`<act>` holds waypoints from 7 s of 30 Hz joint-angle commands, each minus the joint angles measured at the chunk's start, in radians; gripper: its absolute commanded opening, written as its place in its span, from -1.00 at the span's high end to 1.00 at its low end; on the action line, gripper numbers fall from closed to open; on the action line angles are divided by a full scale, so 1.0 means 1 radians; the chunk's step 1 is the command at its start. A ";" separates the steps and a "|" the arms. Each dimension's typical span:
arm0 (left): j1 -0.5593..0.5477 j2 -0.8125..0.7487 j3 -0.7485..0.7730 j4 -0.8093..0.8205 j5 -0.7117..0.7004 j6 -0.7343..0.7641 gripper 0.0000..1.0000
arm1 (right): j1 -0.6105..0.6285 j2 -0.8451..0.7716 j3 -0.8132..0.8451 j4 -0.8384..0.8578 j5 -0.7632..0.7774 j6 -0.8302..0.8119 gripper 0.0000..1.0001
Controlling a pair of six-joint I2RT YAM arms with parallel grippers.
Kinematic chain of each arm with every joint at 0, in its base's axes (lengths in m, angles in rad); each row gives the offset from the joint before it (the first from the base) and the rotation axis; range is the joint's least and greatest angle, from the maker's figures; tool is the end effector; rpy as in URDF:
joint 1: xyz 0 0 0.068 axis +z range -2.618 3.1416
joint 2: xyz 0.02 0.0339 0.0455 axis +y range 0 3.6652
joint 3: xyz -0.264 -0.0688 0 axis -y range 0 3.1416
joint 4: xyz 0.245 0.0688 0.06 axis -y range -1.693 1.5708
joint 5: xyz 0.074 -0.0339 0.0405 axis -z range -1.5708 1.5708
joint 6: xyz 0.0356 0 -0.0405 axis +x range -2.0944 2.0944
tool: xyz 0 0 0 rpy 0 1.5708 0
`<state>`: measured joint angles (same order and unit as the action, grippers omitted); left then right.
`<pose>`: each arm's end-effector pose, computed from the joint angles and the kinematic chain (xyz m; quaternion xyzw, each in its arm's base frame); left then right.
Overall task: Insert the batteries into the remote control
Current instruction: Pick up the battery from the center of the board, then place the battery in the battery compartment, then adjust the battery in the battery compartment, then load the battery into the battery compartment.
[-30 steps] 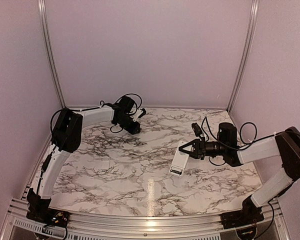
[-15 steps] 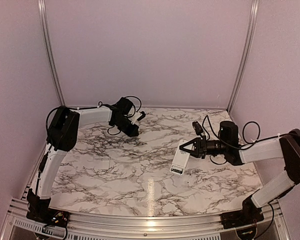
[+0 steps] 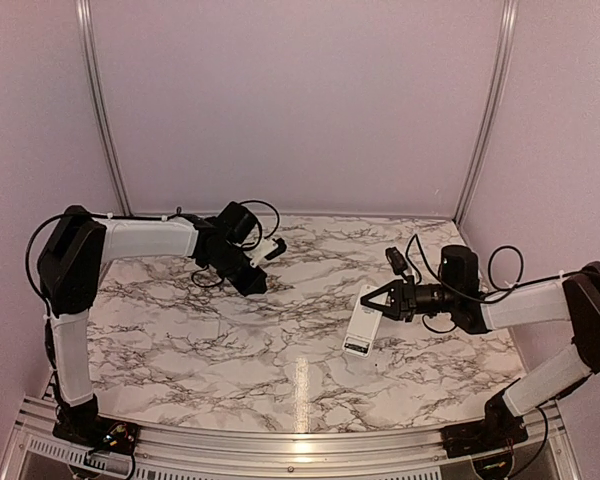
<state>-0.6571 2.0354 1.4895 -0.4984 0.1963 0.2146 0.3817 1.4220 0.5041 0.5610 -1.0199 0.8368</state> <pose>0.3390 -0.2703 0.1794 0.4288 0.8603 -0.1491 0.2319 0.2338 0.1265 0.1841 -0.1095 0.7612 0.6137 0.1788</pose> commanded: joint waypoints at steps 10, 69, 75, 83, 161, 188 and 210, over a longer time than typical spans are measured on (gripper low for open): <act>-0.282 -0.425 -0.141 -0.087 -0.070 0.180 1.00 | 0.040 0.034 -0.022 0.114 -0.063 0.083 1.00; -0.660 -0.209 0.044 -0.261 -0.319 0.278 0.99 | 0.260 0.294 0.054 0.557 0.032 0.392 1.00; -0.662 -0.200 0.054 -0.262 -0.318 0.280 0.96 | 0.261 0.299 0.057 0.577 0.029 0.409 1.00; -0.664 -0.206 0.059 -0.262 -0.341 0.270 0.65 | 0.261 0.303 0.062 0.585 0.024 0.413 1.00; -0.631 -0.253 -0.081 0.075 -0.592 -0.328 0.79 | 0.166 0.070 -0.019 0.415 0.273 0.413 1.00; -0.375 -0.517 -0.378 0.432 0.195 -0.543 -0.62 | 0.161 0.050 -0.033 0.535 0.208 0.401 1.00; -0.374 -0.324 -0.266 0.438 0.285 -0.644 -0.18 | 0.175 0.019 -0.009 0.522 0.192 0.361 1.00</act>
<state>-1.0332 1.6794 1.1919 -0.0761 0.4591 -0.4194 0.5522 1.4673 0.4606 1.0622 -0.8211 1.2182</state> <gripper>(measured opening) 0.616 0.135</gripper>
